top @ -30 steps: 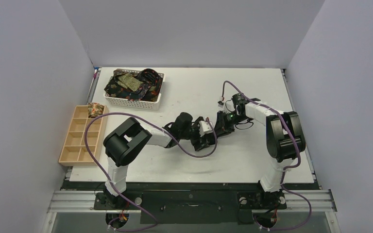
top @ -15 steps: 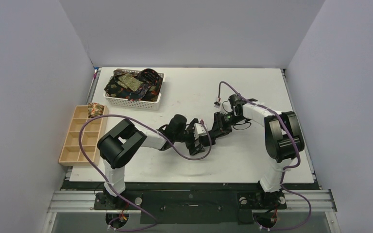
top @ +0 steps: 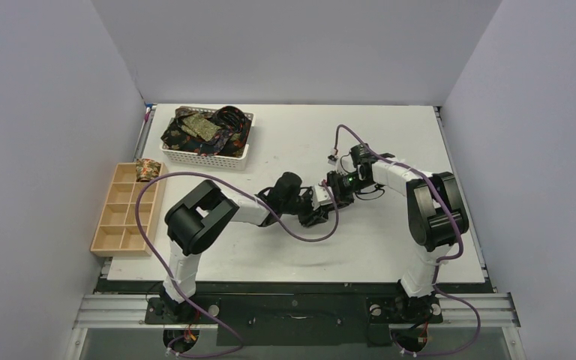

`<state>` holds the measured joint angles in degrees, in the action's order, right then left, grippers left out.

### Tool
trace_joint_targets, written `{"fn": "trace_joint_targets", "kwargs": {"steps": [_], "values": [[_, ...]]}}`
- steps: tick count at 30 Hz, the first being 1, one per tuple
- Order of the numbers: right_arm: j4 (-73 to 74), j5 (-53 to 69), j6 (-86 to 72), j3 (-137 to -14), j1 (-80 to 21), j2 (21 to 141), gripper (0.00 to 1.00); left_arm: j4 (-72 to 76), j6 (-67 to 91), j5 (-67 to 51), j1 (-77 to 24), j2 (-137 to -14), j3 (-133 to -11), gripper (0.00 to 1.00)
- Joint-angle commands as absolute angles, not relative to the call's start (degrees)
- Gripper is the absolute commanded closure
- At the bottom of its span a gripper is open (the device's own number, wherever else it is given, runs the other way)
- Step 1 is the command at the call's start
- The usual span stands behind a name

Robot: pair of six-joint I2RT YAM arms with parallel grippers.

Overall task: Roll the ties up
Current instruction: Pick up the tie at the center of the board, then place the tie in the storage box.

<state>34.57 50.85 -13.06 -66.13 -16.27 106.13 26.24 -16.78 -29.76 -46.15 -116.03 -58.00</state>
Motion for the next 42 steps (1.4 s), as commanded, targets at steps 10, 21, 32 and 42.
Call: {"fn": "trace_joint_targets", "kwargs": {"steps": [10,21,32,42], "values": [[41.46,53.05,-9.00,-76.75,-10.94,99.86,1.00,-2.68,-15.84,-23.44,-40.64,-95.02,-57.73,0.03],[38.81,51.42,-15.46,-91.10,-12.57,99.37,1.00,-17.32,5.42,-28.45,-17.79,-78.05,-66.97,0.04],[6.33,53.30,-44.61,-96.82,-21.47,99.65,1.00,-9.15,34.24,-61.61,3.14,-79.42,-69.99,0.03],[-8.13,54.99,-53.05,-96.10,-29.08,100.09,1.00,10.39,47.07,-59.53,0.56,-74.34,-60.35,0.04]]}}
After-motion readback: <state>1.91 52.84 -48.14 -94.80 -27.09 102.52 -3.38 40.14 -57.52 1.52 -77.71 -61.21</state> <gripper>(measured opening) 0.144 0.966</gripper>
